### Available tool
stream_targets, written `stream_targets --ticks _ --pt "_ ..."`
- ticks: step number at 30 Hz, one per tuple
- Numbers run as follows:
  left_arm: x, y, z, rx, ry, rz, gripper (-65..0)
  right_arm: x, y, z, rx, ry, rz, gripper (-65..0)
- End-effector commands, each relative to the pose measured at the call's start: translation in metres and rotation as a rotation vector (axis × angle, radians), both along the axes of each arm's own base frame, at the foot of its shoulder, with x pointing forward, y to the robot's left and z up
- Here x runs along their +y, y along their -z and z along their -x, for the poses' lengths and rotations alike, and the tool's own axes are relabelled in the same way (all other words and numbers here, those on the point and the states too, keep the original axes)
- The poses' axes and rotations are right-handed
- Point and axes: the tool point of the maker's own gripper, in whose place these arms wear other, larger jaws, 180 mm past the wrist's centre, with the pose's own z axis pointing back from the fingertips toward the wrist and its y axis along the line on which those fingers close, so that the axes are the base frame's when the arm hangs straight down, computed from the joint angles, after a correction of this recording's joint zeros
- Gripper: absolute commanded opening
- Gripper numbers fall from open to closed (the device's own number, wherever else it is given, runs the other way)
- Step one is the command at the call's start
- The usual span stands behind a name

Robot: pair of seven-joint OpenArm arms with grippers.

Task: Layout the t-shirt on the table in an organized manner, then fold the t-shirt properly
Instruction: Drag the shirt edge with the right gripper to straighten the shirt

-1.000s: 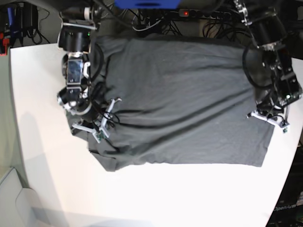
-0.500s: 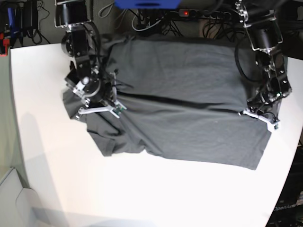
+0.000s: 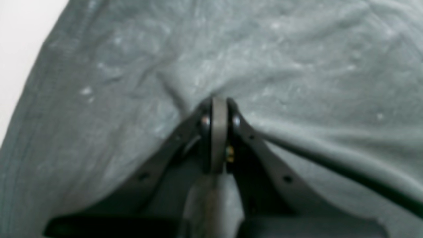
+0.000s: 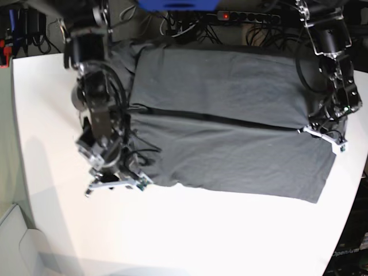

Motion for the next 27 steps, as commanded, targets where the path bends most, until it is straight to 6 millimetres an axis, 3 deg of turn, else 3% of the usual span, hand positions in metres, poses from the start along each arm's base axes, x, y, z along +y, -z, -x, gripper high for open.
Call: stream_targets --ticks 1,5,9,11,19,27 --pt "0.007 0.025 0.036 0.178 -0.022 -0.018 -65.0 0.004 -0.014 -0.016 -0.037 0.004 -0.024 -49.9" --pt "0.005 0.026 0.036 0.178 -0.022 -0.015 -65.0 0.017 0.001 -0.034 0.032 0.022 -0.079 -43.2" --pt "0.004 0.026 0.036 0.178 -0.021 -0.012 -65.0 0.033 0.003 -0.044 0.029 0.003 -0.151 -32.8" --pt "0.004 0.026 0.036 0.178 -0.021 -0.012 -65.0 0.038 0.005 -0.046 0.018 -0.017 -0.187 -30.6" --pt "0.004 0.026 0.036 0.178 -0.021 -0.012 -65.0 0.047 0.034 -0.044 0.060 -0.036 -0.286 -30.7" --pt "0.003 0.027 0.035 0.178 -0.021 -0.011 -65.0 0.023 0.023 -0.066 0.015 0.056 -0.389 -30.7"
